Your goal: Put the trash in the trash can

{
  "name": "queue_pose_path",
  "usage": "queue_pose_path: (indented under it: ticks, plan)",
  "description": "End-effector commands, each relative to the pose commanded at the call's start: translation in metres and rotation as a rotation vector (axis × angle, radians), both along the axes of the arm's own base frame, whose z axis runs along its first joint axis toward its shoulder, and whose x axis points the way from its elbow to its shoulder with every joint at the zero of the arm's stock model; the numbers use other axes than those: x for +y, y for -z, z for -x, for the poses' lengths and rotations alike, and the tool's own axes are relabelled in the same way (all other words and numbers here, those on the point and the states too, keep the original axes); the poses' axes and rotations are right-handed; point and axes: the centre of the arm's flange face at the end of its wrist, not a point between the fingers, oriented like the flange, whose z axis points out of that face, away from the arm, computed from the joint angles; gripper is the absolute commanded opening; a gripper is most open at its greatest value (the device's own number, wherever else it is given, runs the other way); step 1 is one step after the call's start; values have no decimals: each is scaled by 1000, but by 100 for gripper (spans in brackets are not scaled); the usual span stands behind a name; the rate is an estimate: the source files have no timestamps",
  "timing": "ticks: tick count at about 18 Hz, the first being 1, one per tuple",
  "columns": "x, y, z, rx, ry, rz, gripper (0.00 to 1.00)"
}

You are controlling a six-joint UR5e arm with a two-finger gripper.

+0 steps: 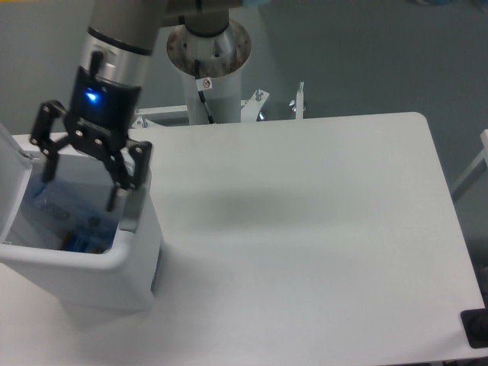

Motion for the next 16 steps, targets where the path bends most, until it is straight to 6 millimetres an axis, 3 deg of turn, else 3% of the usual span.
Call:
queue_pose_path:
  ticks: [2,3,5,7,10,16]
  plan:
    - [2,-7,39,15,-43,-14,100]
    - [5,-1,60,13,-64,-8,100]
    - [1,26,102,2,-101,23,100]
    - [-19,51,137,31,-128,80,100]
    - [-52,76,172,72,-160,155,100]
    - [-90,152,219,200,-121,435,100]
